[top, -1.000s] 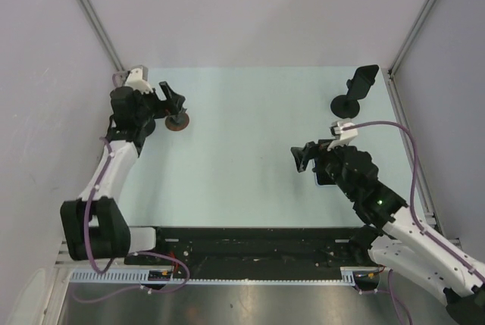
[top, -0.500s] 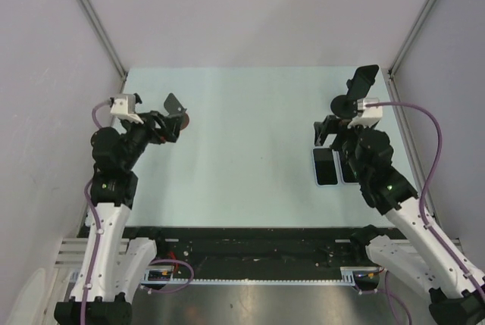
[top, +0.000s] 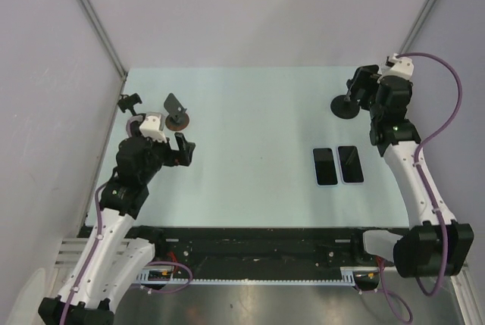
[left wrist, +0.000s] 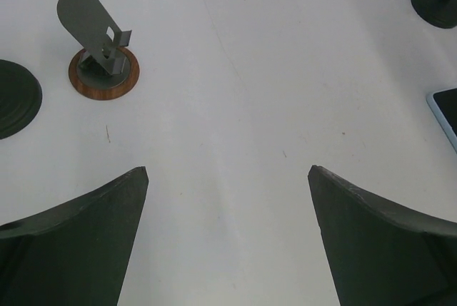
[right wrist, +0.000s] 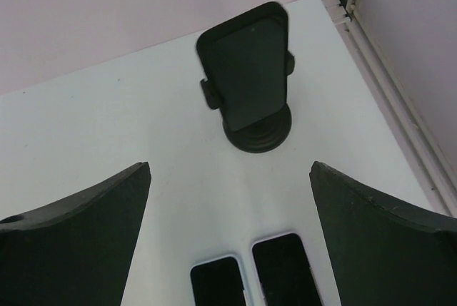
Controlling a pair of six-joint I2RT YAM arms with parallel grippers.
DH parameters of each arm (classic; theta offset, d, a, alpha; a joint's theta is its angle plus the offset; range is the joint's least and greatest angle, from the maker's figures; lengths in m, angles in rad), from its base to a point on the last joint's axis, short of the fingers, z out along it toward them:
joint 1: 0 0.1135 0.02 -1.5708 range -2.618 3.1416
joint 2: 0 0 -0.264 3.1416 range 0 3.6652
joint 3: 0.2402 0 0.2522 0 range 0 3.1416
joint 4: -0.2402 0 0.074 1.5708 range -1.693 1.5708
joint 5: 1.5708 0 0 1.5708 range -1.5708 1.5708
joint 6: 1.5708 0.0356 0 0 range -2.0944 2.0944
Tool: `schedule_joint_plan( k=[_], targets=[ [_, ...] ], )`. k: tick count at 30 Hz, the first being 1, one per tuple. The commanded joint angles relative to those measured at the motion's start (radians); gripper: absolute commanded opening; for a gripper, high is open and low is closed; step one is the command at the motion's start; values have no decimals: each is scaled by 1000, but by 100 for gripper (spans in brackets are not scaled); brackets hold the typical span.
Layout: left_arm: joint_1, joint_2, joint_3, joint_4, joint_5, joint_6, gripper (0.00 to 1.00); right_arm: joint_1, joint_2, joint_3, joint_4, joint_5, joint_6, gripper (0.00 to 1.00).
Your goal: Remove the phone from the phone stand
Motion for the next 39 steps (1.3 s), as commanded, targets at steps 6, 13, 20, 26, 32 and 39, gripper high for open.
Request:
schedule_joint_plan(
  k=[6, 13, 20, 26, 32, 39],
  targets=[
    [-67, -10, 16, -32, -113, 64, 100, -210, 193, 113, 320, -387, -89, 99],
    [-73, 1, 16, -34, -104, 67, 100, -244, 307, 155, 396, -488, -187, 100],
    [-73, 19, 16, -34, -82, 72, 100, -248, 394, 179, 448, -481, -249, 100],
    [-70, 34, 19, -32, -70, 73, 100, -247, 466, 209, 441, -545, -272, 100],
    [-63, 47, 16, -31, -64, 73, 100, -248, 511, 215, 452, -607, -279, 97],
    [-49, 50, 15, -31, -51, 73, 100, -233, 514, 215, 449, -633, -292, 57]
  ],
)
